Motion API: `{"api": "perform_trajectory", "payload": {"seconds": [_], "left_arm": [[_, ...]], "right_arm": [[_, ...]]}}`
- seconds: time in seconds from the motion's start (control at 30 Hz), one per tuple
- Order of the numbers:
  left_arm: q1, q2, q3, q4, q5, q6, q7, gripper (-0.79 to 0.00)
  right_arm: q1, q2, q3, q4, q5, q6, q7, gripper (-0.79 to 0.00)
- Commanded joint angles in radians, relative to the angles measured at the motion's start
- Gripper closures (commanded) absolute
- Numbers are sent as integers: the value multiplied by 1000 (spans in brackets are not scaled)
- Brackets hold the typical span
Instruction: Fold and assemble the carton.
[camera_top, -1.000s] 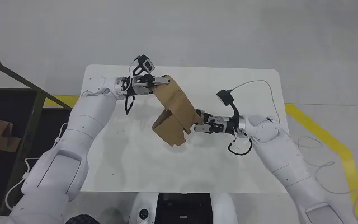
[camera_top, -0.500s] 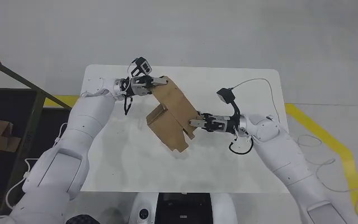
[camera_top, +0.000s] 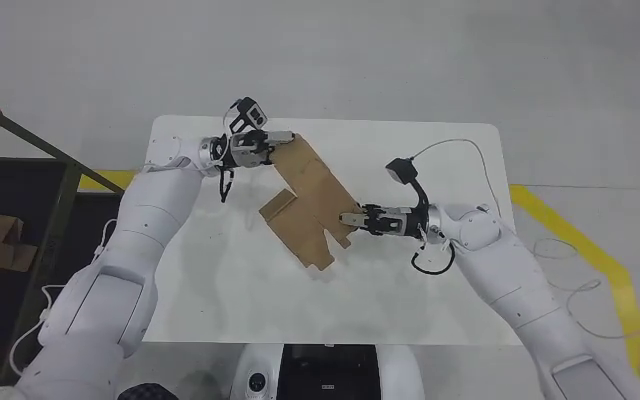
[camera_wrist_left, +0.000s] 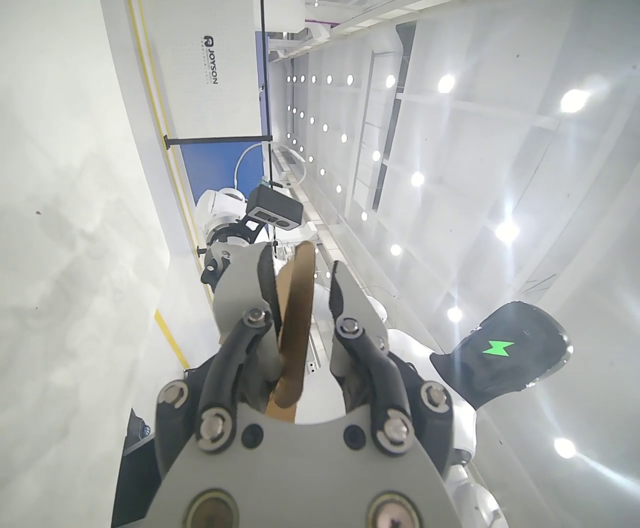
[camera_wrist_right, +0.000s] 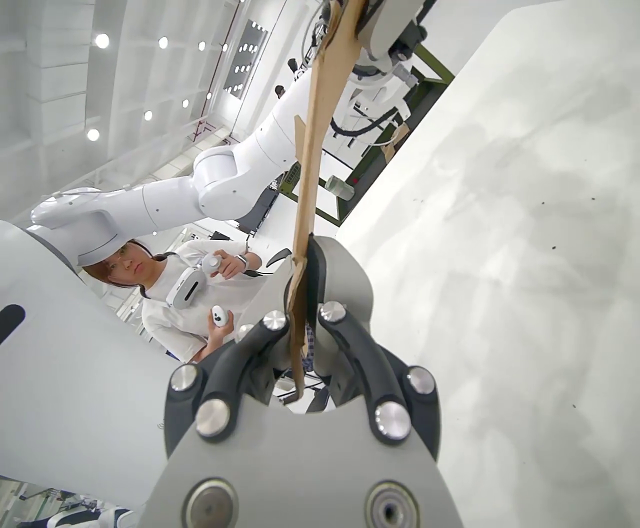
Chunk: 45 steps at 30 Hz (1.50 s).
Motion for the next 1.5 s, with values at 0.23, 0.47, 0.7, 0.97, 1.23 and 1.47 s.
{"api": "perform_trajectory", "payload": {"seconds": [0.23,0.47,0.7,0.97,1.23,1.47], "left_arm": [[58,28,-89,-37,14,-58,58,-785],[123,31,-102,-95,30,-98,98,-785],[166,17,-64,-143,34,-80,81,-785],[195,3,-21,-216,88,-109,109,-785],[204,-13,15,-256,122,-158,158,-785],[191,-29,43,-249,158,-209,210,-686]], "right_arm": [[-12,15,69,13,38,80,-37,0],[-75,30,144,-64,19,199,-178,0],[-156,38,198,-170,-44,285,-336,0],[-233,36,224,-232,-80,370,-481,0],[-262,29,227,-269,-108,409,-553,0],[-296,23,221,-324,-176,431,-608,0]]}}
